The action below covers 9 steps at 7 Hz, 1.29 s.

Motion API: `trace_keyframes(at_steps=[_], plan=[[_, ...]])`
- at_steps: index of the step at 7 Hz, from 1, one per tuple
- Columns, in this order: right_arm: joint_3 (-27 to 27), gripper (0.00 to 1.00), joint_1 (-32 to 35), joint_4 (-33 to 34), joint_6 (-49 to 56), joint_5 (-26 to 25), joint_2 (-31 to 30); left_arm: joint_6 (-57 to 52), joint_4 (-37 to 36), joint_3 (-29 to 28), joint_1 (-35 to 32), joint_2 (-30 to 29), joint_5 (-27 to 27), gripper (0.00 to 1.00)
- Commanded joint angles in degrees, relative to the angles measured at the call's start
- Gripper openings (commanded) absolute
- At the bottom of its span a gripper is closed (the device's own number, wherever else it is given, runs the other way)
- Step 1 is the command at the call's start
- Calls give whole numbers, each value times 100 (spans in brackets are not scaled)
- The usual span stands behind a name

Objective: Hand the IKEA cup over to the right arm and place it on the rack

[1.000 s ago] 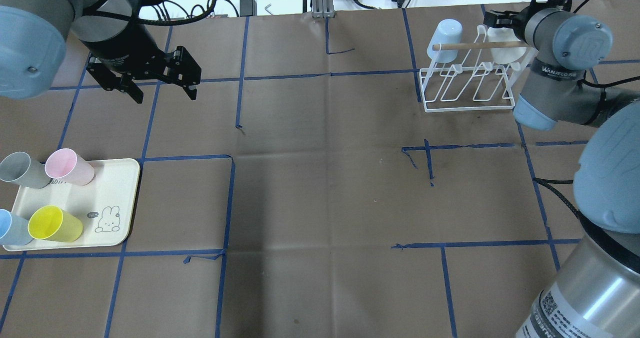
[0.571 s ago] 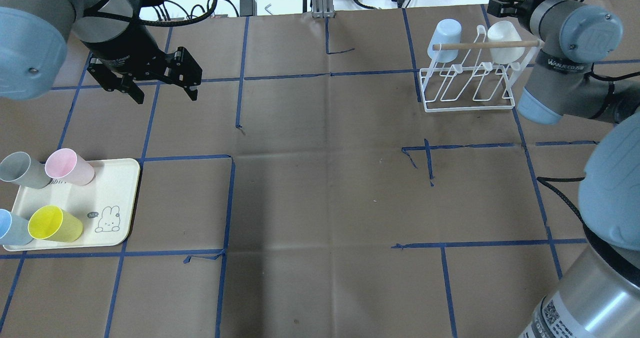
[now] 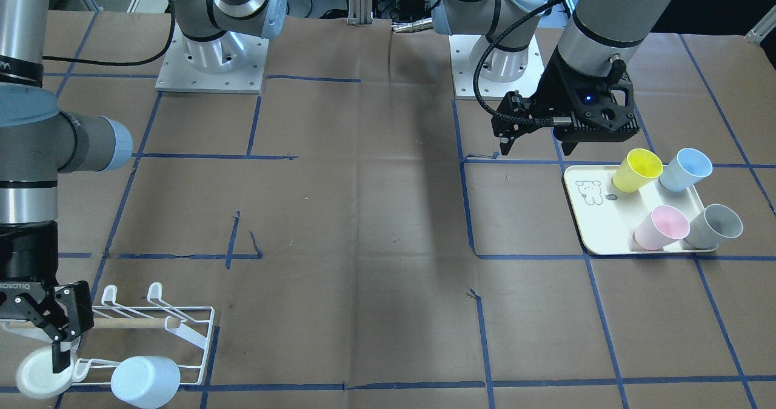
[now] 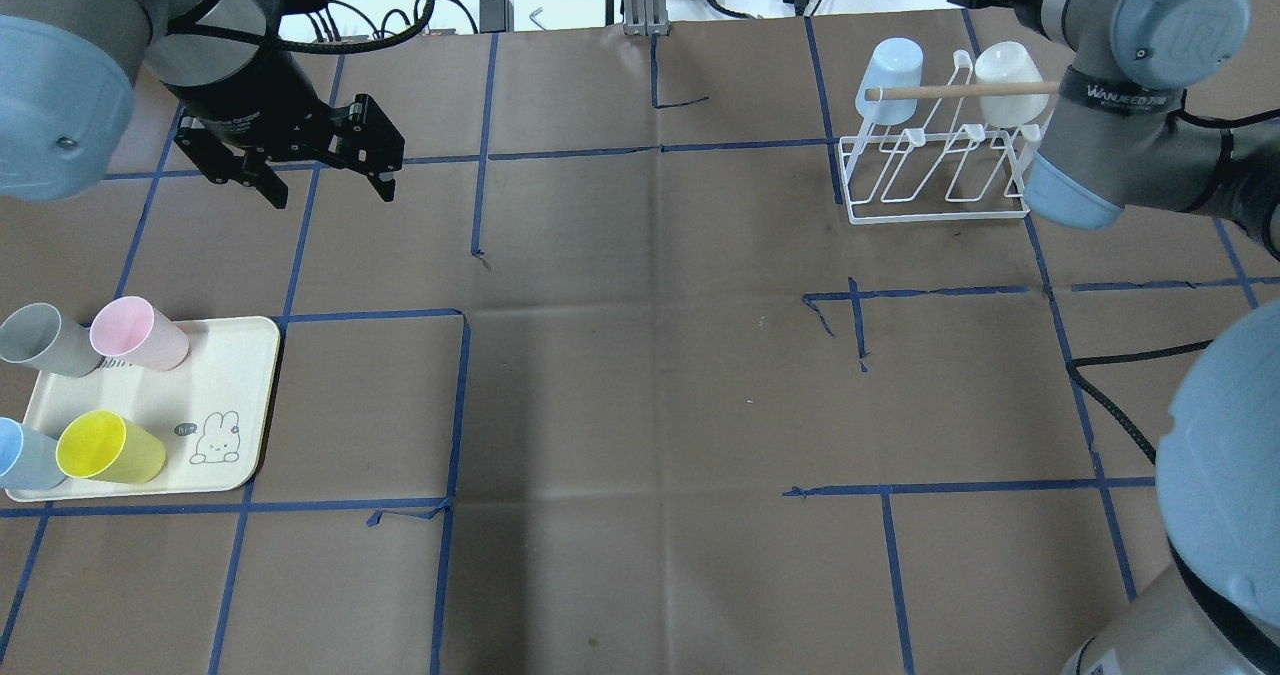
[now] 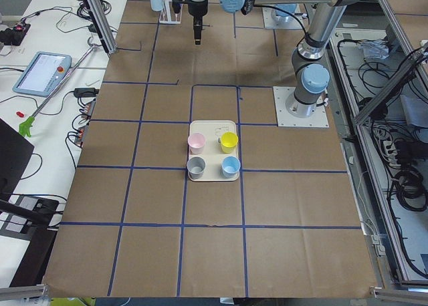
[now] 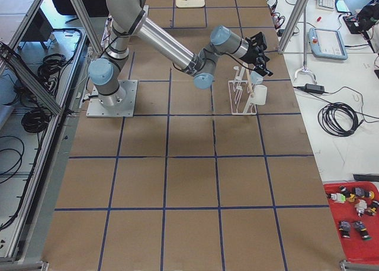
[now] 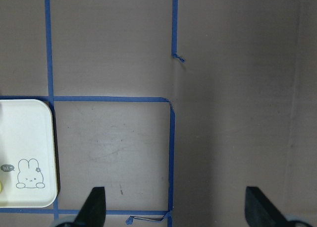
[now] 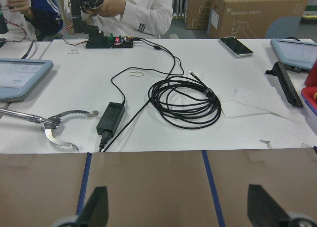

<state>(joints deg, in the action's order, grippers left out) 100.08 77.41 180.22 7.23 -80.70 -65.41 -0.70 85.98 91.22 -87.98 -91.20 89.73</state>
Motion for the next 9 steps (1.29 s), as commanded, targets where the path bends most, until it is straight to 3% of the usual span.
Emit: trace_keyframes(at_steps=[1,2,3,4,6,7,9], plan=[[-163,100,482,-2026,-2,-217,-809,52,-3,63,0,23,0,99],[-190,100,503,-2226,-11,-253,-868,165,-3,71,-9,32,-8,99],[-260,100,756,-3516,-81,-515,-1260,166,-3,72,-9,32,0,99],[-252,100,854,-4320,-81,-526,-1464,149,6,72,-9,15,0,100],[-252,100,873,-4469,-90,-517,-1519,105,6,72,-9,15,0,100],[-270,100,899,-6227,-221,-517,-2136,105,6,72,-9,15,0,100],[-278,100,908,-7180,-231,-517,-2353,35,15,37,-131,-3,9,100]])
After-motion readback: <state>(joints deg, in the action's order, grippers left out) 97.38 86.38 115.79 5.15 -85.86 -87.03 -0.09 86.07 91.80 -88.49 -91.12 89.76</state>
